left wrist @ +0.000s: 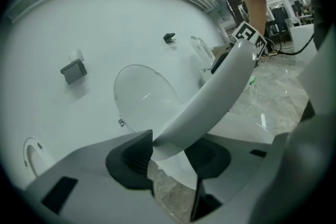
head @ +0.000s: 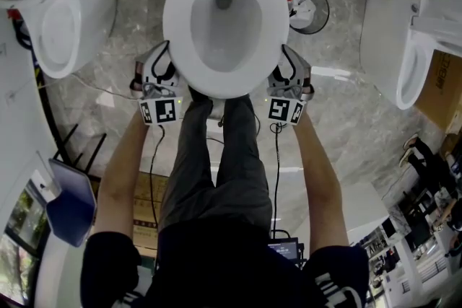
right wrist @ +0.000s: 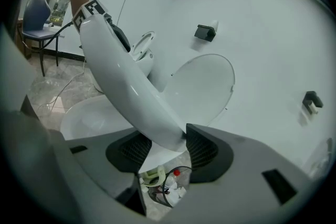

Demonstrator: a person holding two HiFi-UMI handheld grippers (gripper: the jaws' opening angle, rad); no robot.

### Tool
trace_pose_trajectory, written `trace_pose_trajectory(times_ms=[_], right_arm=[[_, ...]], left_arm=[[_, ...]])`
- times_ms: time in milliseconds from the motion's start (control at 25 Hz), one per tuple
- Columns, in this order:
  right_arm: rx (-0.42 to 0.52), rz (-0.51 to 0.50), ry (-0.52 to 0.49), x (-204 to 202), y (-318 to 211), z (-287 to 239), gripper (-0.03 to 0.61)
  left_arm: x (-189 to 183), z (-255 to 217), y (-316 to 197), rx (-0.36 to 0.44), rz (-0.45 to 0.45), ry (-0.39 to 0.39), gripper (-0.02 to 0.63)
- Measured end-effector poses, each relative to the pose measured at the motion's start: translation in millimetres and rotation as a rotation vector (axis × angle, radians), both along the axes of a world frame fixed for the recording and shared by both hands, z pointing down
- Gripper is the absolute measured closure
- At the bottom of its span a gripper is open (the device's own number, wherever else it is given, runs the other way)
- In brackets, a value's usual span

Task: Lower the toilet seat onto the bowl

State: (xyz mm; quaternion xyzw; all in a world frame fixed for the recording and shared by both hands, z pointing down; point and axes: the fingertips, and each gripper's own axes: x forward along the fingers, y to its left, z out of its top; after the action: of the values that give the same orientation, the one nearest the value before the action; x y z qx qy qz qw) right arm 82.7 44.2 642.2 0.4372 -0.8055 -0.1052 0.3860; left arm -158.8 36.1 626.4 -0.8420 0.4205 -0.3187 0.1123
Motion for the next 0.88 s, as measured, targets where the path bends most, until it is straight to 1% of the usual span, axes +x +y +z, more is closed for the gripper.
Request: trace_pose_trajectory(times_ms=[80,200,280,440,640,760,840,880], right_arm=[[-0.003,0.011,-0.011,0,1,2,0.356],[-0.004,0.032,-0.036,0,2,4,0.350],[-0.001,0.037,-0.033,-1,3,7,0.349],[0.002,0.034,-0.017,-3,7,14,0.348],[0.012,0.037,-0.018,-2,10,21,0.348],[0.008,0.049,-0.028,-2,13,25,0.345],[0.008,0.059,-0.036,-2,14,26,0.342],[0.009,0.063,-0.040,-2,14,27,0.342]], left_arm=[[-1,2,2,-0.004,-0.008,0.003,0.418],[-4,6,3,-0.025,-0.041,0.037,0.411],[-5,9,4,-0.032,-0.062,0.049,0.410],[-7,18,9,-0.030,-0.052,0.029,0.408],[-11,28,15,-0.050,-0.059,0.053,0.403],[-20,33,18,-0.078,-0.106,0.107,0.403],[-27,36,19,-0.111,-0.155,0.177,0.403],[-29,38,20,-0.140,-0.180,0.217,0.403]])
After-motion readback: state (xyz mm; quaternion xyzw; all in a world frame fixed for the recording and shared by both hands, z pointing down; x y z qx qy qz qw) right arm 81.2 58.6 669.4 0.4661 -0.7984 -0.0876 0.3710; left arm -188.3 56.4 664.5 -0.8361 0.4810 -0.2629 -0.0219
